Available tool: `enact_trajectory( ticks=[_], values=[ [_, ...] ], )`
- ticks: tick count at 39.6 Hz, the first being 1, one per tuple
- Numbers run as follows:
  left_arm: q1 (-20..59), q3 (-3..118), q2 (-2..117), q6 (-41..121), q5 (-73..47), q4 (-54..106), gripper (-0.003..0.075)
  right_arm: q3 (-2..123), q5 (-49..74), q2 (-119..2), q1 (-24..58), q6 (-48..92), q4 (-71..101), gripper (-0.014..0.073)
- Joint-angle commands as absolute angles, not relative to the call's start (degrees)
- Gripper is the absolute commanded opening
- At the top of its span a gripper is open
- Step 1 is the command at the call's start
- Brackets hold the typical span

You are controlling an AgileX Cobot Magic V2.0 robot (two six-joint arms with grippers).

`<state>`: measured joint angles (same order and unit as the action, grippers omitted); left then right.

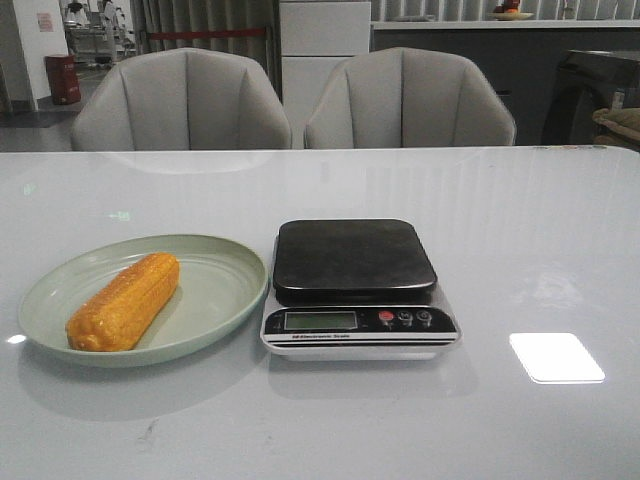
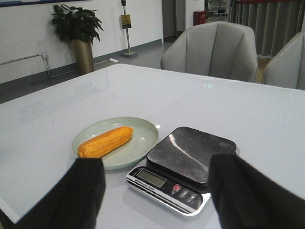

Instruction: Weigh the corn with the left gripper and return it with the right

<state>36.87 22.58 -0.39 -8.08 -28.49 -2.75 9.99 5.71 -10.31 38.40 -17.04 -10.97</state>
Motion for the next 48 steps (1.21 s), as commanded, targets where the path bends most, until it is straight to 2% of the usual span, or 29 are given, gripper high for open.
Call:
enact_trajectory(
  ticks=[1, 6, 10, 34, 42, 48],
  values=[
    [36.95, 23.97, -1.48, -8.12, -24.35, -2.66, 0.0113, 11.37, 1.10, -10.78, 38.11, -16.45, -12.02, 0.0465],
    [36.95, 23.97, -1.48, -8.12, -24.35, -2.66, 0.0113, 11.37, 3.76, -10.78, 38.11, -16.45, -12.02, 0.0107],
    [36.95, 23.97, -1.48, -8.12, -24.35, -2.66, 0.0113, 11.37, 5.77, -10.78, 38.11, -16.45, -11.94, 0.0168],
    [36.36, 21.82, -1.48, -8.12, -24.10, -2.66, 0.0113, 11.37, 6.37, -10.78, 38.11, -16.45, -11.94, 0.0163],
    [26.79, 16.52, -1.48, -8.12, -22.83, -3.00, 0.0113, 11.37, 6.37, -10.78, 38.11, -16.45, -11.94, 0.0163],
    [16.19, 11.44, -1.48, -8.12, -15.57, -3.00, 0.0113, 11.37, 6.37, -10.78, 38.11, -16.45, -11.94, 0.0163]
  ],
)
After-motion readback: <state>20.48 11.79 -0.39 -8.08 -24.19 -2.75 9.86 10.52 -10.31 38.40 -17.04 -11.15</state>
